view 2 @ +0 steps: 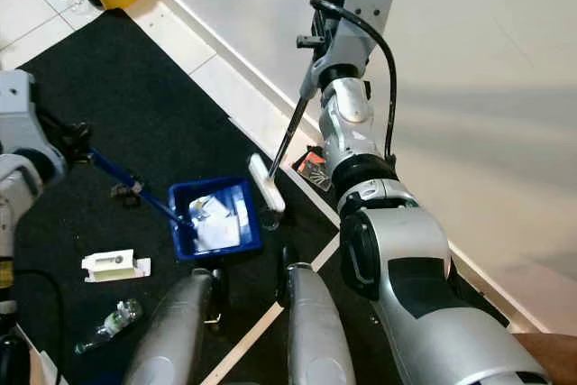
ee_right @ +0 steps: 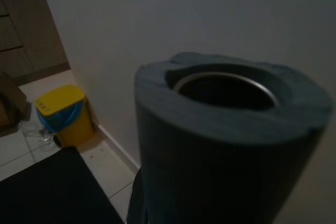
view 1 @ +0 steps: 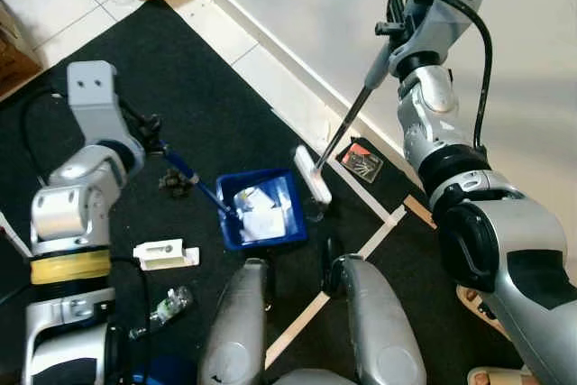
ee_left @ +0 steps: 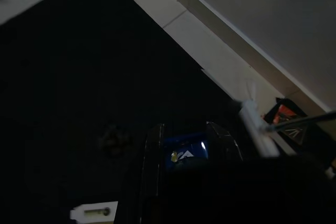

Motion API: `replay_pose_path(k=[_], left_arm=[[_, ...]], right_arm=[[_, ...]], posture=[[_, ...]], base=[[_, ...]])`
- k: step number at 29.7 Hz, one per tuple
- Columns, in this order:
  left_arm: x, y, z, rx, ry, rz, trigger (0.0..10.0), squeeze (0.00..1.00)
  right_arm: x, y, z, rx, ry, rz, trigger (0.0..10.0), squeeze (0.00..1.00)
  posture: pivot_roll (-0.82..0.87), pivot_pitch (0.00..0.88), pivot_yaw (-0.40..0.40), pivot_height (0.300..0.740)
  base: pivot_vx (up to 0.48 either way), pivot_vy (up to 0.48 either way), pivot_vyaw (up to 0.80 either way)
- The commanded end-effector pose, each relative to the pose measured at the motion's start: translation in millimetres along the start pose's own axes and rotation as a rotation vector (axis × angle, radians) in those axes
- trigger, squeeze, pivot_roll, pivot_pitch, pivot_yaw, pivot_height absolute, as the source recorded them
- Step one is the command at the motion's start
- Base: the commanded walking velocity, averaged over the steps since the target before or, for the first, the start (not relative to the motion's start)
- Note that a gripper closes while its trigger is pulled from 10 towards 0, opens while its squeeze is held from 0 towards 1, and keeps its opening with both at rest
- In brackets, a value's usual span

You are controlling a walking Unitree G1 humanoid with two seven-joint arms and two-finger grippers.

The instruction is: Sweep floor

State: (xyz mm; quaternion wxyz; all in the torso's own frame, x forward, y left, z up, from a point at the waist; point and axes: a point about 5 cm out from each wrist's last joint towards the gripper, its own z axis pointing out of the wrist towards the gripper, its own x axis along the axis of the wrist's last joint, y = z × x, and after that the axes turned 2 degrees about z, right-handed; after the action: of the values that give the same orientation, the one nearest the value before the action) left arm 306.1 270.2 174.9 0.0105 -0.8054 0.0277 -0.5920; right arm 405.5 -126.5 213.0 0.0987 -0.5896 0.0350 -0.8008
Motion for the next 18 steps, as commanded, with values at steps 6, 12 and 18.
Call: replay_pose_path(k=[6, 12, 18], left_arm=[[13, -3.7, -4.9, -0.018, 0.031, 0.027, 10.0, 0.0], [13, 6.8, 5.1, -0.028, 0.036, 0.016, 10.0, 0.0], [6, 17.5, 19.7, -0.035, 0.006, 0.059, 10.0, 0.0]], right_arm=[[-3, 20.6, -6.5, -0.049, 0.003, -0.028, 10.0, 0.0], [-11, 30.5, -13.0, -0.07, -0.031, -0.076, 10.0, 0.0], [-17, 37.0, -18.4, -0.088, -0.046, -0.099, 10.0, 0.0]], posture=[[0.14, 0.264, -0.049, 0.74], [0.12, 0.265, -0.045, 0.74], [0.12, 0.273, -0.038, 0.74]], base=[[0.0, 0.0, 0.0], [0.0, 0.0, 0.0], [0.0, 0.0, 0.0]])
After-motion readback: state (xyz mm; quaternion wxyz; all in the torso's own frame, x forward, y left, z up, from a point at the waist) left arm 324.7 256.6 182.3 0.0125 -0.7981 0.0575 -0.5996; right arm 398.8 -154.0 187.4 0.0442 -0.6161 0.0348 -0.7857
